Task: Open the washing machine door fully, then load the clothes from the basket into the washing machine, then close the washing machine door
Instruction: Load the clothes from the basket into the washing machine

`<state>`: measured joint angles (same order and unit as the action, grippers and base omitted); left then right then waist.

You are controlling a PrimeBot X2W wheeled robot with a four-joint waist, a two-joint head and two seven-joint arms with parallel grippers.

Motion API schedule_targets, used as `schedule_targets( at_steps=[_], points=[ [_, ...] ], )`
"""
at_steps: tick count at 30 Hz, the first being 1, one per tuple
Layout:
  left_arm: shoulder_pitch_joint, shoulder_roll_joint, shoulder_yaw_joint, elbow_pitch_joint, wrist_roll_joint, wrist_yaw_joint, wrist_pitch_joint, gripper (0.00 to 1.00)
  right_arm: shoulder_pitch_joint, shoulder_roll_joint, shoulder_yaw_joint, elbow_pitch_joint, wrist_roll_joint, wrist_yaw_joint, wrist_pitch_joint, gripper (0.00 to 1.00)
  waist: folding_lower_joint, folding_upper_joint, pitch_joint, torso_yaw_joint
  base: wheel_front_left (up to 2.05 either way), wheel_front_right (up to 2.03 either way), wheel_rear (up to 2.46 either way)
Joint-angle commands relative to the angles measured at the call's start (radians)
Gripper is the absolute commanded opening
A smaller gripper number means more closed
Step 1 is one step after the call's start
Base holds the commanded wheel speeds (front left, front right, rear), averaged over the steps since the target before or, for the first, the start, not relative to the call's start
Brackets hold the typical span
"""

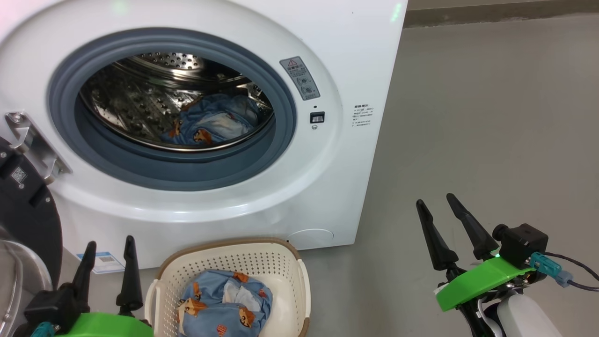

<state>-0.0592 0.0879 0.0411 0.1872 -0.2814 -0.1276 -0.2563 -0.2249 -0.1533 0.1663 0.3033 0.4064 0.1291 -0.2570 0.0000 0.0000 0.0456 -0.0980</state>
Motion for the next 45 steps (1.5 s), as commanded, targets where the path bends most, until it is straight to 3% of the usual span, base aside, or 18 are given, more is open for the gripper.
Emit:
schedule_targets(
  at_steps=[1, 28, 45],
  points=[
    [-0.018, 0.014, 0.038, -0.030, 0.011, 0.001, -0.006, 1.00, -0.007, -0.006, 0.018, -0.027, -0.009, 0.002, -0.005, 1.00, 0.0000, 0.0000, 0.002, -0.001, 0.00, 0.00, 0.00],
    [-0.039, 0.017, 0.019, 0.004, 0.005, -0.002, -0.006, 1.00, -0.019, 0.011, 0.015, -0.034, -0.019, 0.002, -0.005, 1.00, 0.0000, 0.0000, 0.055, -0.023, 0.00, 0.00, 0.00],
    [-0.137, 0.095, -0.053, 0.088, -0.062, -0.003, -0.006, 1.00, -0.072, 0.056, -0.003, -0.056, -0.042, 0.002, -0.005, 1.00, 0.0000, 0.0000, 0.222, -0.049, 0.00, 0.00, 0.00]
  ],
)
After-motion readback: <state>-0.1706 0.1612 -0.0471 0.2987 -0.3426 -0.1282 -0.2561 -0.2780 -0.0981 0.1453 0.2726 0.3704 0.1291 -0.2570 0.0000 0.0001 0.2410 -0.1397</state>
